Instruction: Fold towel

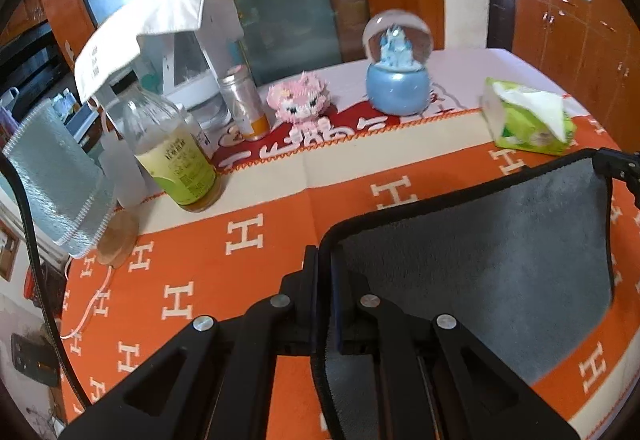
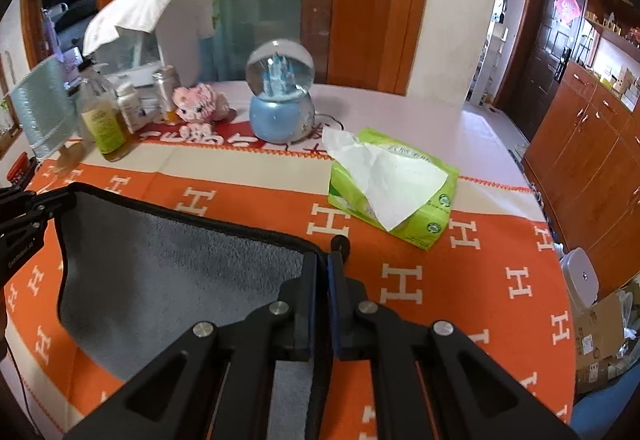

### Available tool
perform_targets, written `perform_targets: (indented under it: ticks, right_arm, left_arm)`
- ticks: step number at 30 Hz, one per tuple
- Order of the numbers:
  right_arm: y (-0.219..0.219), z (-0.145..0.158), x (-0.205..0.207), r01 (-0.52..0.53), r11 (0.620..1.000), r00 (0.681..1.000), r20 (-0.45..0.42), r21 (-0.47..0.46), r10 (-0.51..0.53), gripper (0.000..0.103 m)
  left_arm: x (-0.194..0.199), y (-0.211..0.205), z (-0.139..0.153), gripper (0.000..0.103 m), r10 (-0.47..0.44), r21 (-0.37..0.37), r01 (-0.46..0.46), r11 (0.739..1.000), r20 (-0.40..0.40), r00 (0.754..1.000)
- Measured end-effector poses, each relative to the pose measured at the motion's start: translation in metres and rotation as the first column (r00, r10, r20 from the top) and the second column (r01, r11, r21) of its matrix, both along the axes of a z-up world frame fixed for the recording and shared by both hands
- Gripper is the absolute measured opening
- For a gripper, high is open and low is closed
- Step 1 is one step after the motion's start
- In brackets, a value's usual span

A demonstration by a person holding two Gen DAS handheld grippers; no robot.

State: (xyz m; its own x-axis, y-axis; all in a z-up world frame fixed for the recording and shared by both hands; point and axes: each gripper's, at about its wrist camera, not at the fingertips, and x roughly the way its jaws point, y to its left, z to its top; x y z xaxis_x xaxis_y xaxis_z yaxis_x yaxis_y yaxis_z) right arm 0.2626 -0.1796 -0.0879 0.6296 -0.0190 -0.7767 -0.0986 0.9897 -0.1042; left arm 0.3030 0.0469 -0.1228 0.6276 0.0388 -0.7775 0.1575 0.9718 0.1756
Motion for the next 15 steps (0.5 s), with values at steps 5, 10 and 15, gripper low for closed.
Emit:
perform_targets:
  ticks: [5, 10, 15]
  right_arm:
    - [-0.001, -0.025, 0.019, 0.017, 1.0, 0.999, -0.032, -0.002, -0.018, 0.005]
    - [0.002, -0.046, 0.033, 0.029, 0.999, 0.998, -0.055, -0.032, -0.03, 0.005]
    - [0.004, -0.063, 0.046, 0.053, 0.998, 0.993, -0.101, -0.042, -0.057, 0.007]
  left_arm:
    - [0.02, -0.002, -0.029, 0.004, 0.038, -0.015, -0.038, 0.999, -0.036, 0.999]
    - [0.031, -0.005, -0.048, 0.004, 0.066, -0.007, -0.066, 0.998, -0.053, 0.996]
    - [0.041, -0.005, -0.065, 0.013, 0.093, -0.028, -0.096, 0.995, -0.1, 0.991]
